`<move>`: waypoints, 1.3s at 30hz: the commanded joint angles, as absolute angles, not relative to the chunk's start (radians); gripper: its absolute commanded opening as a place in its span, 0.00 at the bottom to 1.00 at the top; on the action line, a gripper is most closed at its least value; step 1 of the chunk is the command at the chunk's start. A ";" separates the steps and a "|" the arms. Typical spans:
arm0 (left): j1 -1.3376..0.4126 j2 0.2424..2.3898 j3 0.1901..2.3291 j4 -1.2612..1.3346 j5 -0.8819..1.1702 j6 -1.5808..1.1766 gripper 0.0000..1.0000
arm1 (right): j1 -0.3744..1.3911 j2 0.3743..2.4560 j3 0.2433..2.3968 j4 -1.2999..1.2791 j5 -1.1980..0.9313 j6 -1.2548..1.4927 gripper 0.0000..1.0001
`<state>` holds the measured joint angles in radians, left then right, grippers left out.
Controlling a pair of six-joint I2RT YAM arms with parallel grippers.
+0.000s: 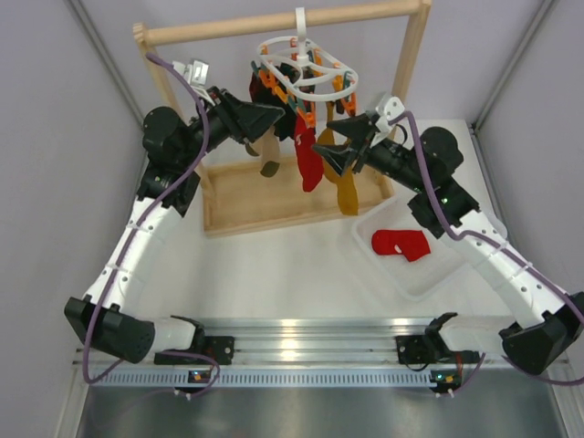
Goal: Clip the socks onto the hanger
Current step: Clamp the sock onto the hanger, then open the clamp at the hanger.
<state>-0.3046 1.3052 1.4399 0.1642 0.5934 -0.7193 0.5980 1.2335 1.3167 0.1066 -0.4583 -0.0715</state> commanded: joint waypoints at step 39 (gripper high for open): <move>-0.362 1.367 1.540 0.218 0.606 -0.704 0.56 | 0.657 1.368 1.439 0.407 -0.446 -0.009 0.50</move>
<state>-0.3542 1.3605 1.4952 0.1963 0.5972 -0.7189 0.6395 1.3693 1.3834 0.3706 -0.4202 -0.0162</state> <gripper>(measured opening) 0.559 0.508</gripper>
